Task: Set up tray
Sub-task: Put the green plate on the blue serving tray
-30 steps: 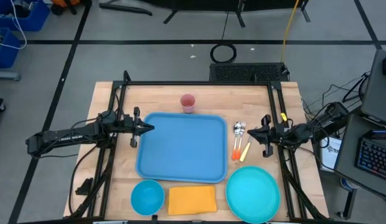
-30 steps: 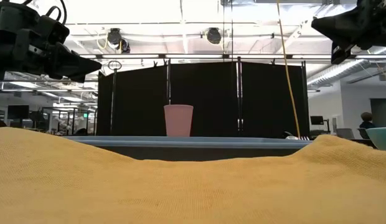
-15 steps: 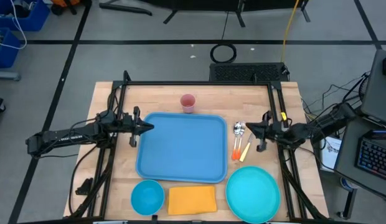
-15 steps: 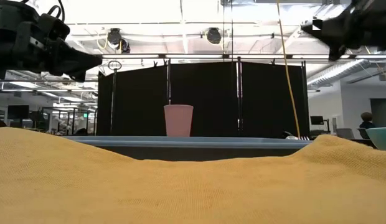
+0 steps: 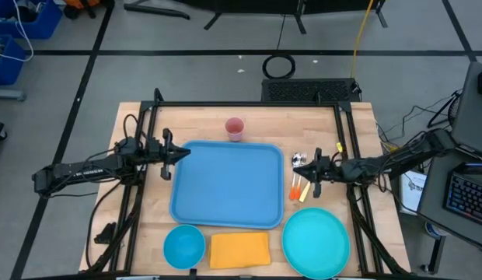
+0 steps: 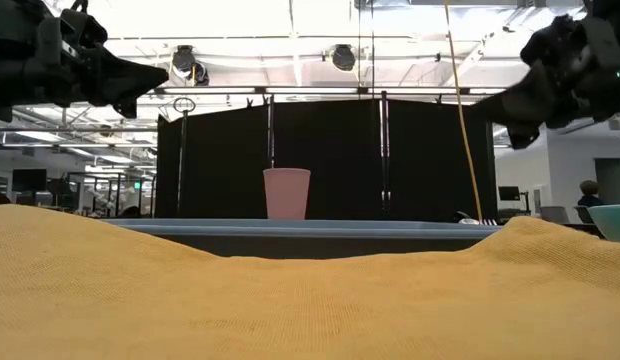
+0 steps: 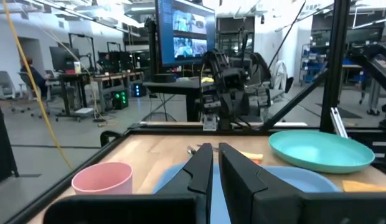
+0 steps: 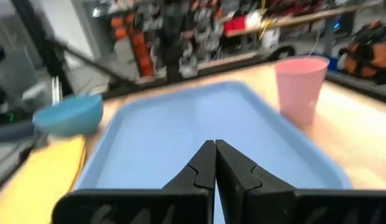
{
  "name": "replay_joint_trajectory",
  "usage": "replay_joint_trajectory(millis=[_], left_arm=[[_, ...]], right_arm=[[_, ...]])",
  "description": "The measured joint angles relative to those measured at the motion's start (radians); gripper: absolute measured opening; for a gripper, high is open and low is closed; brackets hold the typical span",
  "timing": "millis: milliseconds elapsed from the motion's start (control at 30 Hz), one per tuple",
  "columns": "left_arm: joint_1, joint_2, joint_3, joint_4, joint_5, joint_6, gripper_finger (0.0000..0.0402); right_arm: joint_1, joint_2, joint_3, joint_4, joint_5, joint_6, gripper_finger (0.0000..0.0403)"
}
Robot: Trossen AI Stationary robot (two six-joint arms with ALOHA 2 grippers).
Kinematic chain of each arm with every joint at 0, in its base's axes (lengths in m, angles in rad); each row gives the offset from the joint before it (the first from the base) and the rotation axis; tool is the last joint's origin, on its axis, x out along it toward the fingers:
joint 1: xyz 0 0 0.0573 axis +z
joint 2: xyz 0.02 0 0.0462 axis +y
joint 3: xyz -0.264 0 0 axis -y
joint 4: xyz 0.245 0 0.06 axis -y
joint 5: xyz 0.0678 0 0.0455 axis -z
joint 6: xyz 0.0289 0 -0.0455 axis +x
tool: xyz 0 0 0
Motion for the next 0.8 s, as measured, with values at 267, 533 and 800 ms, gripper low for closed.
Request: replay_joint_trajectory(millis=[267,533,800], left_arm=[[0.000,0.000,0.000,0.031,-0.001,0.031,0.0031],[0.000,0.000,0.000,0.022,-0.006,-0.003,0.0031],[0.000,0.000,0.000,0.025,-0.006,-0.076,0.0031]], right_arm=[[0.002,0.130,0.154,-0.169,-0.135,-0.043,0.0002],[0.074,0.252,0.322,-0.283,-0.184,-0.064,0.0060],[0.118,0.333,0.536,-0.791,-0.256,0.117,0.0162]])
